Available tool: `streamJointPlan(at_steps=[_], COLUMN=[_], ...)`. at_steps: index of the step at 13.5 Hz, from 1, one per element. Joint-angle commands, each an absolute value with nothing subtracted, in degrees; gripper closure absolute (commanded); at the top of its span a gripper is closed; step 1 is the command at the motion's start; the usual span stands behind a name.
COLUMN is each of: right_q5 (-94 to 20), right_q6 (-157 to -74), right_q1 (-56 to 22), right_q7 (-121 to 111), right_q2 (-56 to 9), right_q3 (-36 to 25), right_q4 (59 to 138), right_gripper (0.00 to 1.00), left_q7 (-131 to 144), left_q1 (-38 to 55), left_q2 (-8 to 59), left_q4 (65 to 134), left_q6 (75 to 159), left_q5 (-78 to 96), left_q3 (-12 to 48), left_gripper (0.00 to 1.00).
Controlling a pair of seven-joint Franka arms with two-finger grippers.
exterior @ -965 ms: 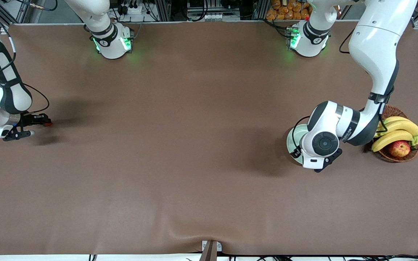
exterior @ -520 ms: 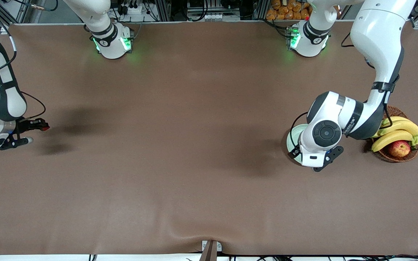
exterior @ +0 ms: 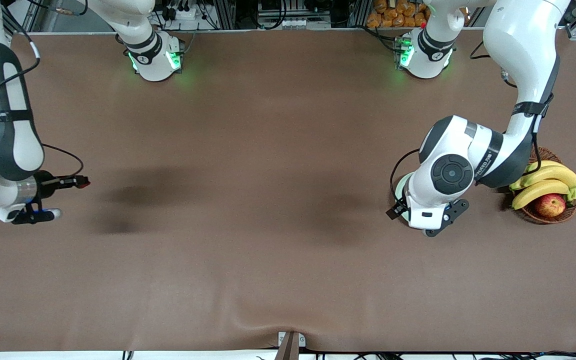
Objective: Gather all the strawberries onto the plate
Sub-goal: 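Grasp the last strawberry with the right gripper and lift it, then pass the last strawberry from the right gripper to the left gripper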
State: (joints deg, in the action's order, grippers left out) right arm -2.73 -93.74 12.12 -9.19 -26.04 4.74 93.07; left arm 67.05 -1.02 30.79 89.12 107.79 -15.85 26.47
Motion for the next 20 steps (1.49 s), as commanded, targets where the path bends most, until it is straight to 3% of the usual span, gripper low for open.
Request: streamJointPlan(at_steps=[1,5,9,13,20], right_q5=[-7.2,-13.9,-16.0,-19.9,-20.9], right_q6=[-89.7,-91.4,-98.6,-111.9,-140.4], right_q1=[5.9,-3.5,-12.8,-23.8,-38.7], right_q7=[2.9,20.4,35.6,50.6,68.3], right_q2=[-26.0,-25.8,-26.4,-29.3,-41.9], right_q3=[4.2,4.2,4.1,4.1,4.1], right_q4=[89.5,89.1,89.4,89.9,89.6], right_gripper=[1.0,1.0,1.0,1.0,1.0], left_q7=[67.3,67.3,67.3,67.3,67.3], left_q1=[-1.3,-1.3,-1.3,-1.3,-1.4], left_q2=[29.6,29.6,28.9,28.9,29.5], left_q4=[88.5,87.5,87.4,87.5,88.2], left_q6=[106.4,106.4,106.4,106.4,106.3], left_q5=[-14.8,-14.8,-14.8,-14.9,-14.9], left_q3=[27.8,29.2,29.5,30.1,30.1], left_gripper=[0.0,0.0,0.0,0.0,0.0])
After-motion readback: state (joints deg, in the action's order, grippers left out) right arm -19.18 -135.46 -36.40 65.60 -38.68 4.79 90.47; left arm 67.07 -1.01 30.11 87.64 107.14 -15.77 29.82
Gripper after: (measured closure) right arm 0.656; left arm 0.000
